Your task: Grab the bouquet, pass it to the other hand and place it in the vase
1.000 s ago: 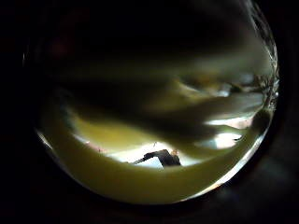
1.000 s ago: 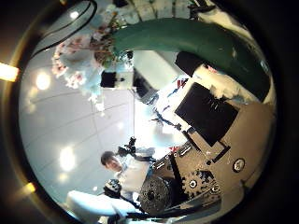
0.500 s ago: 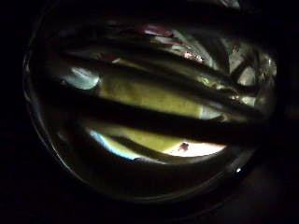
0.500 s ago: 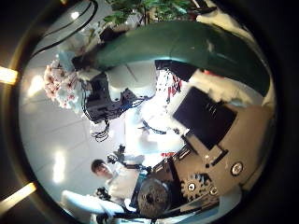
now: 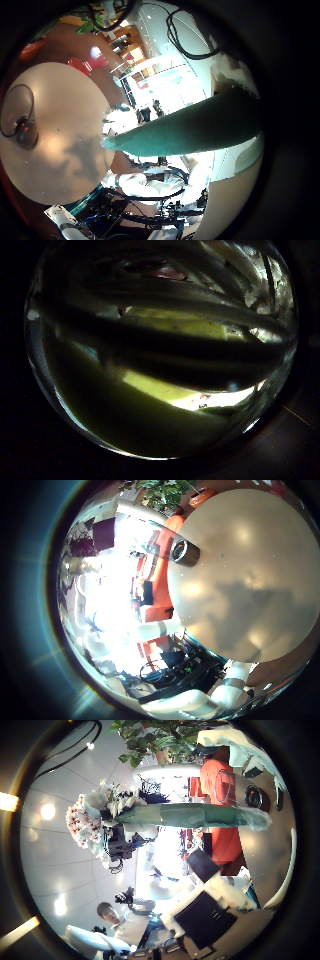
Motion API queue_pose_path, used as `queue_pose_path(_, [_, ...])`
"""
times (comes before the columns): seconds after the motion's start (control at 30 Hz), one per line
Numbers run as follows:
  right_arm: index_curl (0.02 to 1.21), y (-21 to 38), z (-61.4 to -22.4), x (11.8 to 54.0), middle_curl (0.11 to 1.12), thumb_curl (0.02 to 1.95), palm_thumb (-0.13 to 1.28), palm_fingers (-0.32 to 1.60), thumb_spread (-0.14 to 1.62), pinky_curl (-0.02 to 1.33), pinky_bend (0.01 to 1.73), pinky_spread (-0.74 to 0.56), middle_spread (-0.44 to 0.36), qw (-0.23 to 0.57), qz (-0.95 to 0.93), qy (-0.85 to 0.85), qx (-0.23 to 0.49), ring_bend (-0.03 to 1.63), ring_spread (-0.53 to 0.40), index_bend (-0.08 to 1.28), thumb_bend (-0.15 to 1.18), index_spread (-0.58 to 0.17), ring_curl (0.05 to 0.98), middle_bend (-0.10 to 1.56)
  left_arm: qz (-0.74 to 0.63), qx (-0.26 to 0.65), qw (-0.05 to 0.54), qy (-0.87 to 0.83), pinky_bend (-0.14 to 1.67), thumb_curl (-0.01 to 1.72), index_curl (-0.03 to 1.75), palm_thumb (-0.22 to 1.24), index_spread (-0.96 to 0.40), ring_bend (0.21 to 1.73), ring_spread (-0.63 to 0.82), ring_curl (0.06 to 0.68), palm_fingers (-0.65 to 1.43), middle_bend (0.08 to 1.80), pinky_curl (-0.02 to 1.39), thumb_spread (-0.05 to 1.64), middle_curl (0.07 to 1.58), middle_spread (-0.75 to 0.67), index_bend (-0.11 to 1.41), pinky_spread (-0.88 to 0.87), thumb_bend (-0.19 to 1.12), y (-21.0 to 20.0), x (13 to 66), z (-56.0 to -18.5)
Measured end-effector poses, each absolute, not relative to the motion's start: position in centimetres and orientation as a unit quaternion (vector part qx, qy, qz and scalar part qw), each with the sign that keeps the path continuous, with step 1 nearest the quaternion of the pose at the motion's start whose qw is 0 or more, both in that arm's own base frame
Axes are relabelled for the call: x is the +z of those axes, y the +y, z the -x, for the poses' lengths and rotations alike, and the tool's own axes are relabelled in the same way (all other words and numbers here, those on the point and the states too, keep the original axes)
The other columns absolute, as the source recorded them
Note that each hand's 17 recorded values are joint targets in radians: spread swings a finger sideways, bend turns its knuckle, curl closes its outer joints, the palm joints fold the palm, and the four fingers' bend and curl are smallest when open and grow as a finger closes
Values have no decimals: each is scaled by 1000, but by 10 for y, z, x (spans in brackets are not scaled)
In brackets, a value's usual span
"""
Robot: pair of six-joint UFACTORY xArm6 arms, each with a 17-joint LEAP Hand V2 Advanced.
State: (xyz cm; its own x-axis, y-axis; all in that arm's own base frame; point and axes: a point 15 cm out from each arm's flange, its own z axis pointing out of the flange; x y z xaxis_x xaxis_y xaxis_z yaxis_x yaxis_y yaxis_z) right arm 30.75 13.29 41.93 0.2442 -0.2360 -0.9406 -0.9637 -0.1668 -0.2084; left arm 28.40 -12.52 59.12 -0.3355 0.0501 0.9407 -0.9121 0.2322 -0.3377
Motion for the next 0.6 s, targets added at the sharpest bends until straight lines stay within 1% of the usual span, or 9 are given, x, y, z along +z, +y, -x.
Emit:
queue_pose_path(0.1, [528, 133, -307, 421, 489, 737, 707, 64, 1007, 739, 959, -17, -104, 452, 649, 462, 403, 1031, -132, 505, -28, -388, 450, 668, -349, 526, 439, -639, 1285, 706, 1075, 961, -624, 1538, -394, 603, 1082, 1226, 864, 1061, 910, -474, 912, -538, 119, -113, 603, -291])
queue_pose_path(0.17, [512, 134, -307, 422, 471, 712, 705, 66, 1008, 722, 940, 35, -88, 454, 649, 459, 401, 1013, -114, 484, -30, -388, 435, 633, -358, 532, 421, -641, 1275, 717, 1083, 967, -629, 1539, -392, 603, 1082, 1233, 883, 1066, 910, -473, 913, -542, 114, -106, 610, -298])
queue_pose_path(0.23, [484, 134, -307, 423, 442, 677, 699, 65, 1010, 699, 922, 114, -75, 457, 649, 458, 400, 994, -96, 435, -32, -386, 415, 573, -374, 539, 402, -639, 1265, 728, 1090, 969, -632, 1544, -391, 604, 1080, 1237, 905, 1071, 909, -472, 912, -549, 107, -95, 617, -308])
queue_pose_path(0.37, [451, 134, -311, 431, 416, 639, 697, 72, 1011, 667, 892, 193, -65, 471, 643, 455, 397, 954, -74, 375, -27, -385, 390, 525, -401, 551, 372, -630, 1248, 749, 1100, 978, -638, 1548, -390, 604, 1078, 1247, 939, 1077, 909, -471, 910, -559, 98, -75, 620, -324])
queue_pose_path(0.43, [432, 133, -311, 432, 403, 616, 694, 87, 1010, 642, 862, 240, -62, 473, 642, 455, 397, 931, -64, 340, -27, -384, 372, 502, -410, 552, 365, -628, 1239, 761, 1106, 983, -642, 1549, -389, 604, 1078, 1249, 963, 1077, 908, -470, 907, -568, 90, -68, 616, -329])
queue_pose_path(0.6, [411, 133, -311, 431, 384, 583, 689, 124, 1011, 600, 814, 303, -53, 473, 641, 455, 398, 886, -47, 299, -27, -391, 344, 460, -426, 554, 352, -623, 1215, 783, 1116, 989, -648, 1554, -389, 602, 1078, 1252, 1006, 1081, 906, -468, 901, -582, 74, -59, 607, -342])
